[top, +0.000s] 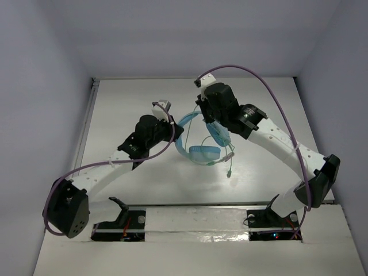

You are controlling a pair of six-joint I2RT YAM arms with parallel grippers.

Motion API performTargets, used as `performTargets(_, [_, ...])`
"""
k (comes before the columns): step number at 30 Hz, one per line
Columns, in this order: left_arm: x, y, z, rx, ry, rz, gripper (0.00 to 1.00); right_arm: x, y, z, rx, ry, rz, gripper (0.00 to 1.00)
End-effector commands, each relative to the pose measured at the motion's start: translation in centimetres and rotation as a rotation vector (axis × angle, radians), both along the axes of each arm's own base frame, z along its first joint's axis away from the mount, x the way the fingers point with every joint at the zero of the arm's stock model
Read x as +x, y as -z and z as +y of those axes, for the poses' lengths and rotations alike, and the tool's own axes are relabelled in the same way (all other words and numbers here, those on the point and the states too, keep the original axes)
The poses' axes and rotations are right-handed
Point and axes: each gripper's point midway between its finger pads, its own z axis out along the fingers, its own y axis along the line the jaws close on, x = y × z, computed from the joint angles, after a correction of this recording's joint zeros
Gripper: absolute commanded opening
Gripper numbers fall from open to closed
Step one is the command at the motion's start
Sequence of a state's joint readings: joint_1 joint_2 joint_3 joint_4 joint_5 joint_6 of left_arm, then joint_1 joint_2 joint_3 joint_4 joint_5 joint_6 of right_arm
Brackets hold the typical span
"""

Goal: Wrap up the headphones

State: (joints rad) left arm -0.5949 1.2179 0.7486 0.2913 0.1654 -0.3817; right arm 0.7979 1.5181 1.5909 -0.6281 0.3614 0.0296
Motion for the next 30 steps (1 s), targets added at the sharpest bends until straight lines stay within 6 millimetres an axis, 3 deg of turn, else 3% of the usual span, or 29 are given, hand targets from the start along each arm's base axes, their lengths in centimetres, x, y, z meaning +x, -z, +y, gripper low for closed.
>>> performTargets(1, [-1.1, -7.0, -0.7, -0.169, 0.037, -0.180, 0.00, 0.9, -3.5, -1.5, 0.025, 0.076, -0.093, 0.00])
performTargets(5, [-0.6, -5.8, 0.9, -0.138, -0.061, -0.148, 0.00, -0.6, -5.5, -2.5, 0.101, 0.075, -0.120, 0.01])
performTargets(8, [-1.5, -6.2, 0.5, -0.174, -0.013, -0.179, 0.00, -1.4, -6.2, -2.9, 0.127, 0.066, -0.123, 0.04])
performTargets(13, [-2.1, -6.5, -0.4, -0.180, 0.057, -0.179, 0.00, -0.3, -3.7, -4.0, 0.043, 0.141, -0.091, 0.09])
performTargets(17, [-2.2, -6.8, 0.3, -0.195, 0.021, -0.191, 0.00, -0.5, -4.5, -4.6, 0.105, 0.176, -0.127, 0.13])
performTargets(19, [-2.9, -7.8, -0.2, -0.227, 0.068, -0.217, 0.00, -1.2, -5.0, -5.0, 0.145, 0.172, -0.146, 0.25])
performTargets(22, [-3.3, -8.6, -0.7, -0.250, 0.100, -0.222, 0.00, -1.3, -4.8, -5.8, 0.160, 0.199, -0.145, 0.26])
performTargets(25, [-3.8, -9.4, -0.9, -0.275, 0.122, -0.228, 0.00, -1.3, -4.8, -5.5, 0.221, 0.170, -0.151, 0.34])
performTargets(30, [-4.9, -12.4, -0.7, -0.320, 0.146, -0.246, 0.00, -0.5, -3.3, -5.0, 0.330, 0.113, -0.170, 0.38])
